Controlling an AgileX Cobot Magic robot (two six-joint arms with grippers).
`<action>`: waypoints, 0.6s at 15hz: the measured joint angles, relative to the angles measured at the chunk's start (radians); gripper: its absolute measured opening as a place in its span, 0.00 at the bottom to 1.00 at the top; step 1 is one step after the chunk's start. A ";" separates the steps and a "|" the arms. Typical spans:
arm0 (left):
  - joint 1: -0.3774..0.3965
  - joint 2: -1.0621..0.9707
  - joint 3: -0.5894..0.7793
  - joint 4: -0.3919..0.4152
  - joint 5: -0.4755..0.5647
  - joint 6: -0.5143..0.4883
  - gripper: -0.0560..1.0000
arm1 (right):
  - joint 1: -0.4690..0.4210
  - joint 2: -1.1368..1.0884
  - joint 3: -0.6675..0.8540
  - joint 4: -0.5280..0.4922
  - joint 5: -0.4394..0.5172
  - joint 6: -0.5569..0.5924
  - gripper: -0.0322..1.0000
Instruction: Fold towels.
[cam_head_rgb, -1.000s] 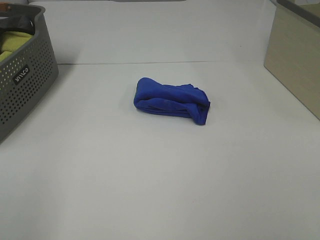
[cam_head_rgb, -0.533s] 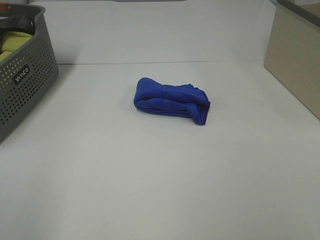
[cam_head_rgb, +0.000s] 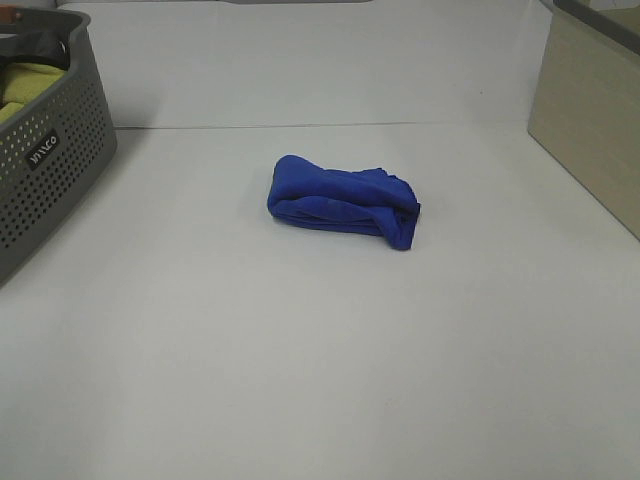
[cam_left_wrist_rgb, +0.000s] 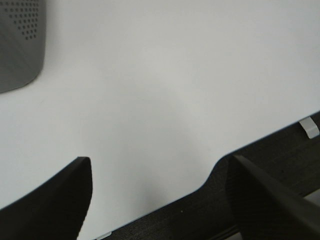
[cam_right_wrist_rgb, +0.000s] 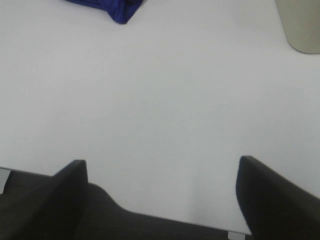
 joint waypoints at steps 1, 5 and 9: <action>0.036 -0.064 0.000 0.000 -0.002 0.000 0.73 | -0.034 -0.024 0.000 0.000 0.000 0.000 0.77; 0.039 -0.223 0.000 0.000 -0.003 0.000 0.73 | -0.035 -0.157 0.000 0.003 -0.001 0.000 0.77; 0.039 -0.316 0.000 0.000 -0.002 0.000 0.73 | -0.035 -0.226 0.000 0.005 0.000 0.000 0.77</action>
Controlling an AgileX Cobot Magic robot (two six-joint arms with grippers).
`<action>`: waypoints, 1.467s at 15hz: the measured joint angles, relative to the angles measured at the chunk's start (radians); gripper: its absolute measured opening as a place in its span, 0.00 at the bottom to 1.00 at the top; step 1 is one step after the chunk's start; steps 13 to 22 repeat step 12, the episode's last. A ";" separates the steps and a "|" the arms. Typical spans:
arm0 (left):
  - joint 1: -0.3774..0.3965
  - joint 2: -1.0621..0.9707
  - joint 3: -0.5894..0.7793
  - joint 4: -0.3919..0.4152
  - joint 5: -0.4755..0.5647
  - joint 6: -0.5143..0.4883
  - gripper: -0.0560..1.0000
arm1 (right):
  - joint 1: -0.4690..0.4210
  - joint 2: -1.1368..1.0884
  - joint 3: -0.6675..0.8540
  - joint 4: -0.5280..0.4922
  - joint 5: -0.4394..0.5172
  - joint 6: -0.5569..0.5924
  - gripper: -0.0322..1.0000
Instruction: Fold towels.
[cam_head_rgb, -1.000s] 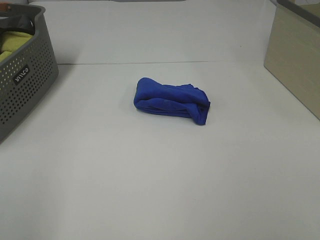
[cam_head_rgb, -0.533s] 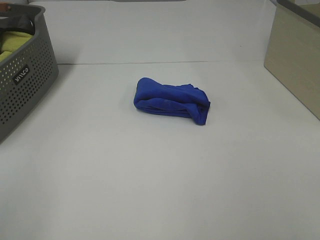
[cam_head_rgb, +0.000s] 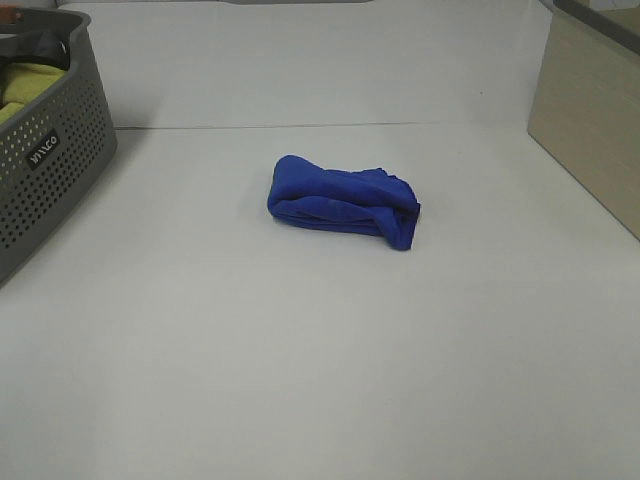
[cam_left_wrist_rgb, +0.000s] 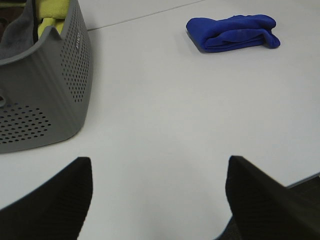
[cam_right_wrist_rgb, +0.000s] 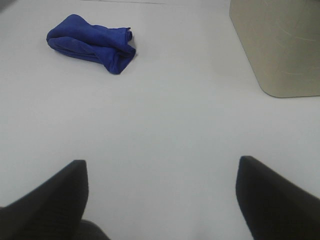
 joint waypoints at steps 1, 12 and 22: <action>0.000 0.000 0.000 0.000 -0.002 0.000 0.73 | 0.000 0.000 0.000 0.000 0.000 0.000 0.77; 0.000 -0.002 0.000 0.001 -0.002 0.000 0.73 | 0.000 0.000 0.000 0.001 0.000 0.000 0.77; 0.000 -0.002 0.000 0.001 -0.002 0.000 0.73 | 0.000 0.000 0.000 0.001 0.000 0.000 0.77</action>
